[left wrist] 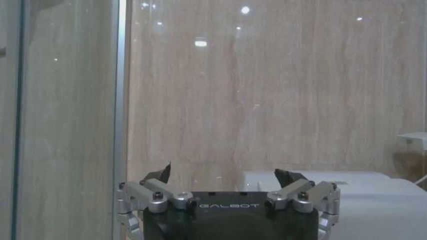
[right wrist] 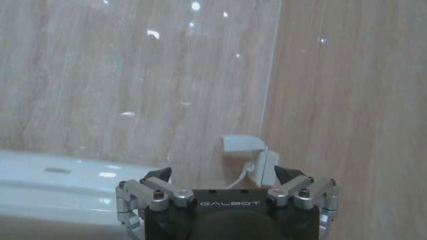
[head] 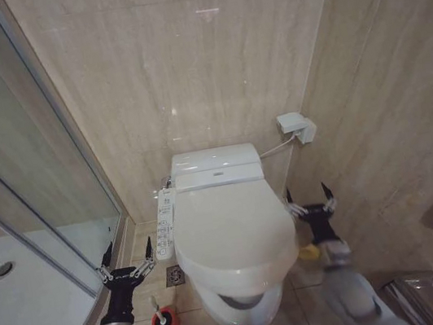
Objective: Open the toilet lid, clean the toilet bowl with a toilet brush, close the toilet lid, and flush.
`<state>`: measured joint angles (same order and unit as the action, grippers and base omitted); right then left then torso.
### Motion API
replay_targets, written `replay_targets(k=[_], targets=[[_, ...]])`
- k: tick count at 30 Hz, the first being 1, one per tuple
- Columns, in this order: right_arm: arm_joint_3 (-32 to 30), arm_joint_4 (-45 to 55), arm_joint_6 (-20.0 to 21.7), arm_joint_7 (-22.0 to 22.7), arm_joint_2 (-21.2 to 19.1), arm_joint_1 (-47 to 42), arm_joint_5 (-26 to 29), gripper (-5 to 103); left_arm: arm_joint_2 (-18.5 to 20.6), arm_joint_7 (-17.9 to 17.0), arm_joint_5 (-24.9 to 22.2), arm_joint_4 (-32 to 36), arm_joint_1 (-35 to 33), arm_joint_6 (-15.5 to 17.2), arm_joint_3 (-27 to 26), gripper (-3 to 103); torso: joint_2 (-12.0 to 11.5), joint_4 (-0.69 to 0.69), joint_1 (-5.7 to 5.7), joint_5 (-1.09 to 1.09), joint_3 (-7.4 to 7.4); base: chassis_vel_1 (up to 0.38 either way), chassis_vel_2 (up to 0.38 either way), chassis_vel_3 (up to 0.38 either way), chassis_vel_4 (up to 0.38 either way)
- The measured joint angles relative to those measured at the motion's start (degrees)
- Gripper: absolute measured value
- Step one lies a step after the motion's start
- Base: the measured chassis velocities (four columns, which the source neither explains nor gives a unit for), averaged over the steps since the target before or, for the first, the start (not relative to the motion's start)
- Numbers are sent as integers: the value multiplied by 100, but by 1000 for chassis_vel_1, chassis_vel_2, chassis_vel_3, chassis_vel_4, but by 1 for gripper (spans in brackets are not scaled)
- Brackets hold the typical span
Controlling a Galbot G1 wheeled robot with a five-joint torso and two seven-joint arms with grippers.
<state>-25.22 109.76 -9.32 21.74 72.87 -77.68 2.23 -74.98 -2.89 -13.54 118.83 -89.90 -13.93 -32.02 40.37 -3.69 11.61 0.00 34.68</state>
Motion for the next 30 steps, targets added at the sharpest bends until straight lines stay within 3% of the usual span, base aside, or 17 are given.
replay_targets(k=[7, 18, 27, 30], targets=[[-304, 190, -145, -34, 267, -167, -68, 100, 0, 0, 0, 0, -1, 0, 1, 100, 0, 2, 1, -1, 1, 0, 0, 0, 0], [-481, 146, -125, -49, 334, 17, 80, 100, 0, 0, 0, 0, -1, 0, 0, 100, -1, 2, 1, 0, 1, 0, 0, 0, 0], [-579, 159, -38, -646, 193, 60, 413, 100, 0, 0, 0, 0, -1, 0, 1, 100, -1, 2, 1, 0, 1, 0, 0, 0, 0], [-635, 201, 191, -863, 215, 64, 486, 100, 0, 0, 0, 0, -1, 0, 0, 100, -1, 2, 1, 0, 1, 0, 0, 0, 0]])
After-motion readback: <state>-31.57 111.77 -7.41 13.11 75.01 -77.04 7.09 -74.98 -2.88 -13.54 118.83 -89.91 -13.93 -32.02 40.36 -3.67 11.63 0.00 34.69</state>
